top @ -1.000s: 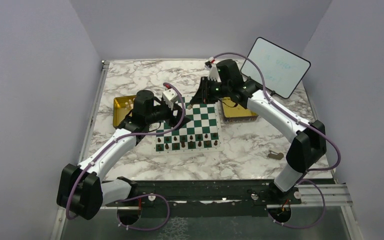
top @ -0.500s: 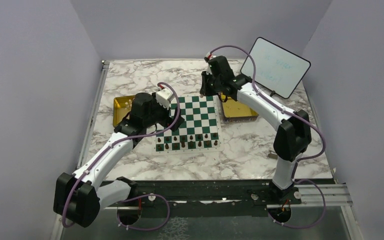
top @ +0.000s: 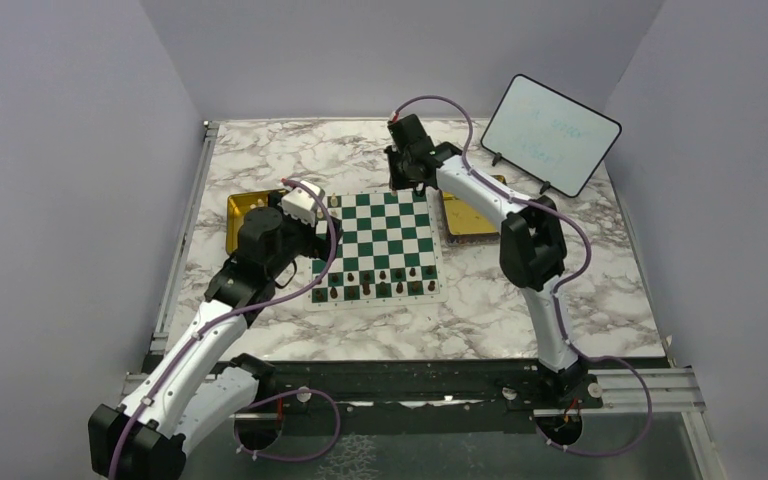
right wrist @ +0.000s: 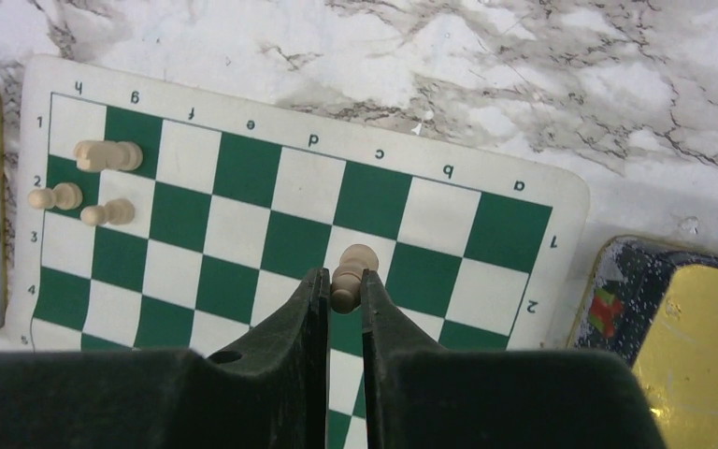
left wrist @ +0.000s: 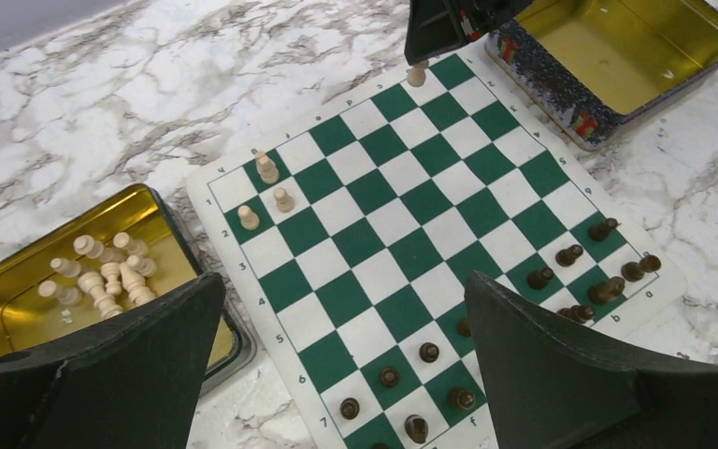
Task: Set up the chess pieces on the board
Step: Place the chess piece on the chessboard.
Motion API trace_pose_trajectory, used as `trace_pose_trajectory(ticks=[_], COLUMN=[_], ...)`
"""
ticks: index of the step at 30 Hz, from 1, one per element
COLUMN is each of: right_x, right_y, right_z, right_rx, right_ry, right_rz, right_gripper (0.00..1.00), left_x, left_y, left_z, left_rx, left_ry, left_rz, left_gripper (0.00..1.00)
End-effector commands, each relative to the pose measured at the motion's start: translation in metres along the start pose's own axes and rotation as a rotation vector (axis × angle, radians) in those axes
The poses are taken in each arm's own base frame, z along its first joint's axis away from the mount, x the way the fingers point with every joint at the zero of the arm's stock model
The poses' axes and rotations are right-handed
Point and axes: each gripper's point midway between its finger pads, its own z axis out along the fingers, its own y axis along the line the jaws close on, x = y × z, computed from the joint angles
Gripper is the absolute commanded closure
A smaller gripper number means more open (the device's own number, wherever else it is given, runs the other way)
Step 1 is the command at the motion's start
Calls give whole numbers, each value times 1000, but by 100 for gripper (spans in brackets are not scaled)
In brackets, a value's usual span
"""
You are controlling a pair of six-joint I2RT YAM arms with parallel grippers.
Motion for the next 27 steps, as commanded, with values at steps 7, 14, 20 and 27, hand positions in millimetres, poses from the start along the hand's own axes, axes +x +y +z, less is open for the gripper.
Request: trace_pose_trajectory(ticks=[7, 14, 20, 27], right_x=[1, 2, 9, 19], right_y=[-5, 0, -3, -4], right_z=[23, 32, 40, 48], right_rx=[49, 29, 45, 52], right_ry=[28, 32, 56, 84], right_rz=[9, 10, 11, 16], right_gripper=[86, 85, 84, 84], left_x=[-9, -6, -7, -7], left_y=[16, 15, 14, 12], left_z=[-5, -3, -3, -2], left_rx=[-95, -92, -83, -76], left_ry=[-42, -31, -34, -35], left_rz=[23, 21, 17, 16], left_gripper=[1, 1, 1, 1])
